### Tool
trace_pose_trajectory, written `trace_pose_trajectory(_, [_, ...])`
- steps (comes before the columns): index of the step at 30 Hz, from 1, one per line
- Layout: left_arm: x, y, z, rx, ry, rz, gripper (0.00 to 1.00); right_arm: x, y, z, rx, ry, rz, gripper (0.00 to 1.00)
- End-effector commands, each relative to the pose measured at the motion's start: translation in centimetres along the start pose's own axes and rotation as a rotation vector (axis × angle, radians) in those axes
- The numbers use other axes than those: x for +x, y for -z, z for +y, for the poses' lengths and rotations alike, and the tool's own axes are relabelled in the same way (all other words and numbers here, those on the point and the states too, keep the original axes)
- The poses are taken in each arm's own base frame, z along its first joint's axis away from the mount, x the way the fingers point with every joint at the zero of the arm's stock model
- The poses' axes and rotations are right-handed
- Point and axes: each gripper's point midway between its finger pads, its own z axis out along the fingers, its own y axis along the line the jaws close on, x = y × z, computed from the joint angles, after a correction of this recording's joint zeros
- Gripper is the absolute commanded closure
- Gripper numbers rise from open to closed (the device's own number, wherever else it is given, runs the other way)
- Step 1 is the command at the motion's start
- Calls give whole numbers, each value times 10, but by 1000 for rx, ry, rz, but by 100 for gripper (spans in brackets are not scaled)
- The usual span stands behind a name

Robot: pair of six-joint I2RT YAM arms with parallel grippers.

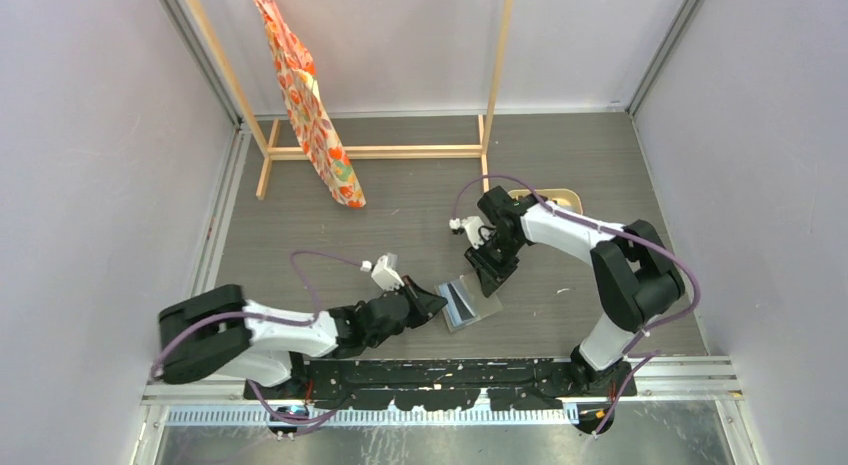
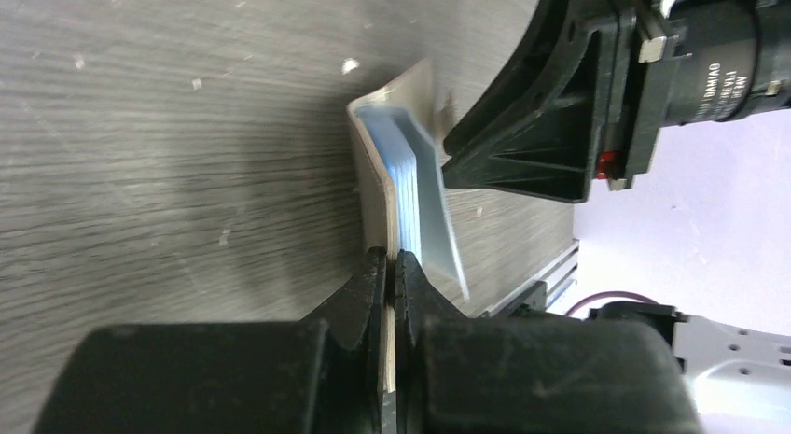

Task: Put the credit cards into the card holder
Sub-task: Open the card holder at the center of the board.

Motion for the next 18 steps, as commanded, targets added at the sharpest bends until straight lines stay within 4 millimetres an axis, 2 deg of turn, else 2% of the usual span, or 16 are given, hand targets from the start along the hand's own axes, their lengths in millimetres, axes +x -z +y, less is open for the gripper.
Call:
trace_pose_trajectory(1, [-21,18,-10,-132,-137,-15,100,-24,43,22,-102,44,-176,62])
trace_pose_trajectory(2, [-27,22,-16,-140,-154,-22,100,-26,50,25,-120,47,-205,59])
trace_pose_trajectory(6, [-39,32,-18,-203,-219,0,100,-29,73,38,-187,66,-296,50])
trace_pose_trajectory(10, [-40,30,-21,-242,-263,57,100,-31,88,48,-238,78,-357,49])
trace_pose_trajectory(15, [-36,24,-22,-327,-368,122,100,-33,94,54,-269,81,-389,48])
trace_pose_trajectory(18, [-32,19,-25,-345,-399,147,100,-33,91,59,-314,50,-389,48])
